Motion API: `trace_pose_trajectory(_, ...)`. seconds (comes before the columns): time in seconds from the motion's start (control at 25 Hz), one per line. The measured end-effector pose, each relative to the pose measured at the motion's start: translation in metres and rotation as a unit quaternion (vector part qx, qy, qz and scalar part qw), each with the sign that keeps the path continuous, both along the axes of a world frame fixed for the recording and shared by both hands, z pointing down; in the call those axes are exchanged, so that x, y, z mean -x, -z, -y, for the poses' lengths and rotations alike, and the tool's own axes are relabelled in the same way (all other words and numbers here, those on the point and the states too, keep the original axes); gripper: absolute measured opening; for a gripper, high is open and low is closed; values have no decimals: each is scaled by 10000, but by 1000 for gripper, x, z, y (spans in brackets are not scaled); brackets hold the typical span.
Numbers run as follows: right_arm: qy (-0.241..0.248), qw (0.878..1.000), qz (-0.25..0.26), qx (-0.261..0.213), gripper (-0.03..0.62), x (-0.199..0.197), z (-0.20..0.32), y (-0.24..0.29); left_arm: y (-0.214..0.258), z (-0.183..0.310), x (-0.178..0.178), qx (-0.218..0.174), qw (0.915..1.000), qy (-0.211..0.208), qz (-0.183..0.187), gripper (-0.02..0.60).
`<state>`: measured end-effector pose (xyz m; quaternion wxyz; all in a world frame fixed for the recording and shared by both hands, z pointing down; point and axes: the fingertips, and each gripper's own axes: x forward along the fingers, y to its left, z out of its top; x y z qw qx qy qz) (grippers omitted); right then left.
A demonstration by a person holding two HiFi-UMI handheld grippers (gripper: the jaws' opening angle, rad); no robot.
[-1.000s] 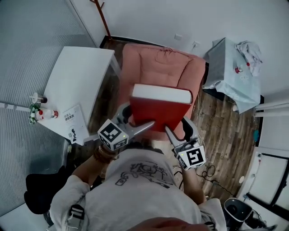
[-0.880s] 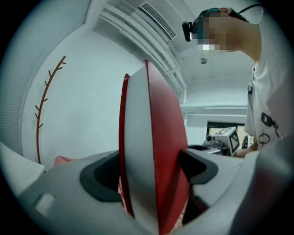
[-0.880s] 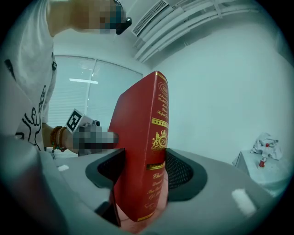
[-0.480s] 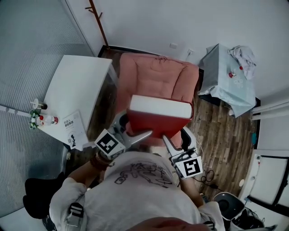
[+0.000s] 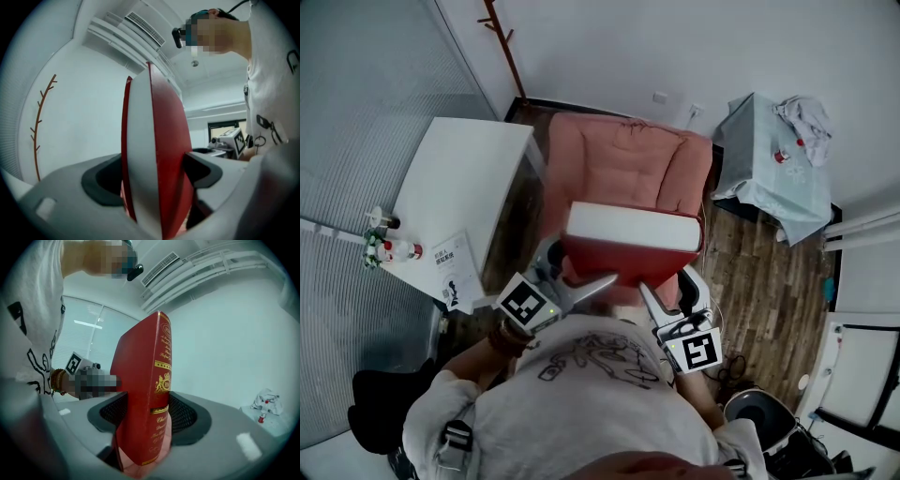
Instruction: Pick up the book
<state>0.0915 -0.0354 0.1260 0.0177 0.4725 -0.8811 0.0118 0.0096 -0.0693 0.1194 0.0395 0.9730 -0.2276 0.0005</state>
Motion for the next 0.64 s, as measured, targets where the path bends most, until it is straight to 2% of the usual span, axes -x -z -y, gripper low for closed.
trace_pose_trajectory(0.64,4,10000,-4,23,282,-3,3,-7,-4,4,-2,12,10000,69,10,394)
